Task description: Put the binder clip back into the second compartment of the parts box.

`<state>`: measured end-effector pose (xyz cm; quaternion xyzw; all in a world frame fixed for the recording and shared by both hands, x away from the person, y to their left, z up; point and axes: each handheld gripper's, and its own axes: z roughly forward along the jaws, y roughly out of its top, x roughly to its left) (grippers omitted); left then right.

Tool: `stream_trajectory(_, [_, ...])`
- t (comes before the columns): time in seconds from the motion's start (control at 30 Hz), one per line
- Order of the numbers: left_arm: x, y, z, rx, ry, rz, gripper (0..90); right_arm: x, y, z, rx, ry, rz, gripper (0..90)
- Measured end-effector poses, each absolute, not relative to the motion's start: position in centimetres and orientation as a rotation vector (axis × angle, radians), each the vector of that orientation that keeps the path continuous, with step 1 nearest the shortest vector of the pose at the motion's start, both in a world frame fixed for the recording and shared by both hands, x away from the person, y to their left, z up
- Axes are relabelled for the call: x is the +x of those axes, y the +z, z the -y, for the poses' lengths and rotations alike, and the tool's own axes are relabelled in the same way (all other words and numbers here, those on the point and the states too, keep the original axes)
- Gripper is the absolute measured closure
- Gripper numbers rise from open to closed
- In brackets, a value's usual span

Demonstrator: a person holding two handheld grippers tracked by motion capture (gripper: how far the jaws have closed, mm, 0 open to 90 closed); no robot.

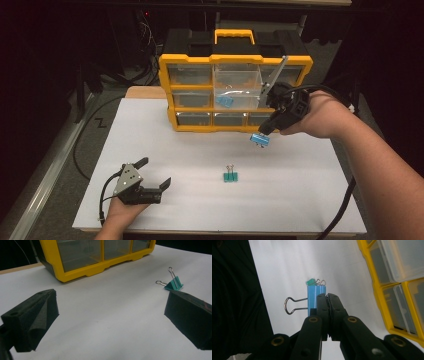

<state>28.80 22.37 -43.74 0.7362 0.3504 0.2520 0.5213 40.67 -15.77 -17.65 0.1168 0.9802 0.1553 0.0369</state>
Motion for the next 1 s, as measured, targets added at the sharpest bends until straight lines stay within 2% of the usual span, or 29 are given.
stream_trajectory(1.0, [28.7, -43.7, -22.4, 1.752, 0.605, -0.837, 0.3, 41.4, -10.3, 15.0, 0.338, 0.467, -2.951, 90.0])
